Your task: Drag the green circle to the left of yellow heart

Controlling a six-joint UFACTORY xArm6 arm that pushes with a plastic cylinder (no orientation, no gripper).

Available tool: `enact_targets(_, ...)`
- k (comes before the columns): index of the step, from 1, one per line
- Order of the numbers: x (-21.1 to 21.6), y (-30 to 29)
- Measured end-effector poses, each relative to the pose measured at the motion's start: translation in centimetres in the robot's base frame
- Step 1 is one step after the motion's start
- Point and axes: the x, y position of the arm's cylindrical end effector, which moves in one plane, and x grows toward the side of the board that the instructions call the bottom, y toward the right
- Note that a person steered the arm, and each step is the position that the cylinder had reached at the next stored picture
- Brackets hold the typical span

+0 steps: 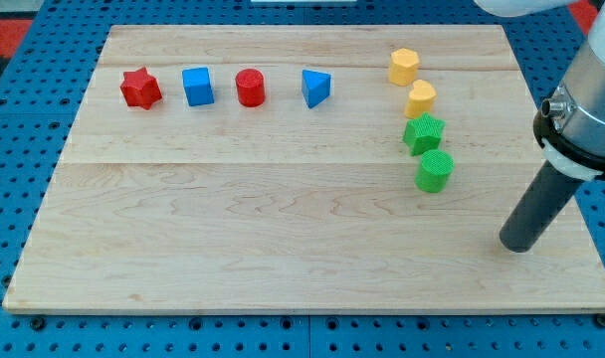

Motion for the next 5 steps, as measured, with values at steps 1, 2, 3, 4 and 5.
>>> enact_targets(1,-1.4,-0.5)
enact_targets(2,-1.7,0.4)
enact_targets(3,-3.1,1.5)
enact_targets(4,-4.4,-1.1)
enact_targets(5,-7.3,2.0)
